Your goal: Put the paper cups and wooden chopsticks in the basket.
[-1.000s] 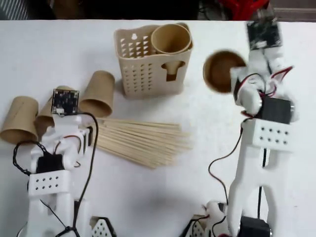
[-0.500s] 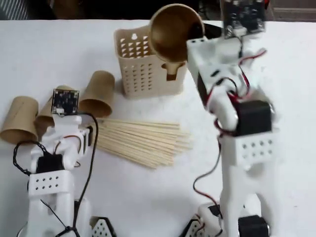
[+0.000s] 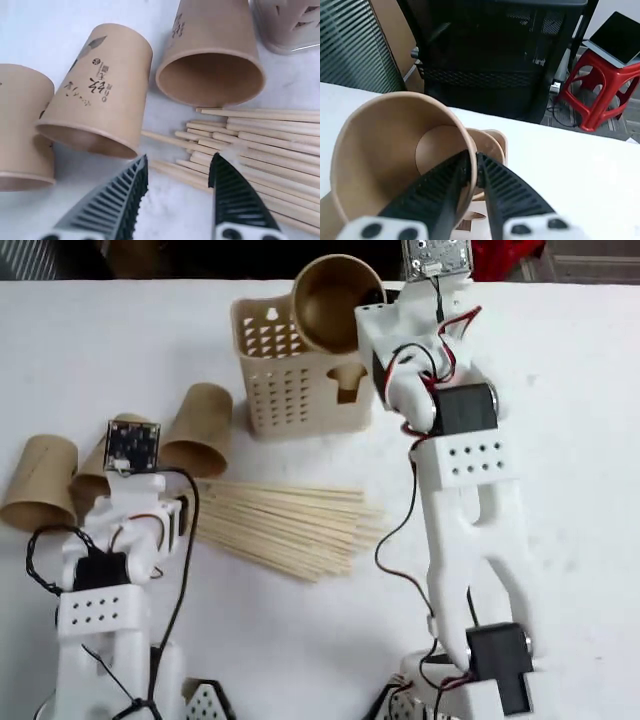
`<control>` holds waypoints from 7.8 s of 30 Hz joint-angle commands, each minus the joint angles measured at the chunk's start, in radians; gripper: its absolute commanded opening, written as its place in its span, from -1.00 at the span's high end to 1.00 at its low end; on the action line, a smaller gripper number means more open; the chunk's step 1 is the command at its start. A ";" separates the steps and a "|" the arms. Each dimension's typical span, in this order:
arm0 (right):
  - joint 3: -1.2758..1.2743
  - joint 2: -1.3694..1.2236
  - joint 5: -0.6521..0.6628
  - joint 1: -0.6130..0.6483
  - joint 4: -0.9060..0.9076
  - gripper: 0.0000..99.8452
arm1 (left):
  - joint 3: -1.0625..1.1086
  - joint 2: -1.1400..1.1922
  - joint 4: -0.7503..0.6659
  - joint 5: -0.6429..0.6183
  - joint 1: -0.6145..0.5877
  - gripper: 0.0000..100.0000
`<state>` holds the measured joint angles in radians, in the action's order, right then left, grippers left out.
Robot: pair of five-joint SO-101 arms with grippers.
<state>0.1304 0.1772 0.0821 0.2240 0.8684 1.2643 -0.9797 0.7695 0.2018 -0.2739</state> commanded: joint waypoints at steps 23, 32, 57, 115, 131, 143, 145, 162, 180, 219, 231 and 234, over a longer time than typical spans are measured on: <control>0.066 -0.156 -0.005 0.013 -0.243 0.19 | -0.005 -0.019 -0.023 -0.009 -0.002 0.59; 0.094 -0.153 -0.005 -0.001 -0.251 0.19 | -0.005 -0.019 -0.025 -0.009 -0.002 0.59; 0.149 -0.157 0.086 -0.067 0.056 0.78 | -0.005 -0.019 -0.025 -0.009 -0.001 0.59; 0.787 -0.598 -0.207 0.021 0.851 0.69 | -0.005 -0.019 -0.023 -0.009 -0.001 0.59; 0.717 -0.412 -0.046 -0.090 0.852 0.66 | -0.436 -0.015 0.376 0.216 -0.025 0.58; 0.419 -0.171 0.061 -0.082 0.849 0.85 | -0.783 -0.012 0.698 0.476 -0.194 0.49; 0.391 -0.143 0.064 -0.082 0.848 0.95 | -0.783 -0.012 0.698 0.506 -0.259 0.49; -0.043 0.025 0.117 -0.081 0.622 0.95 | -0.516 -0.012 0.391 0.703 -0.542 0.49; -0.141 0.251 0.123 -0.079 0.503 0.77 | -0.393 -0.010 0.222 0.798 -0.570 0.49; 0.796 -0.352 0.124 -0.094 0.808 0.42 | -0.316 -0.018 0.213 0.790 -0.562 0.49; 0.213 0.173 0.239 -0.234 0.796 0.97 | -0.531 -0.010 0.187 0.802 -0.771 0.48; -0.123 0.377 0.304 -0.237 0.657 0.96 | -0.448 -0.010 0.086 0.918 -0.791 0.48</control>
<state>0.3084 0.3521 0.3199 0.0000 1.6418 0.7841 -0.9797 0.9705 0.9935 -1.0288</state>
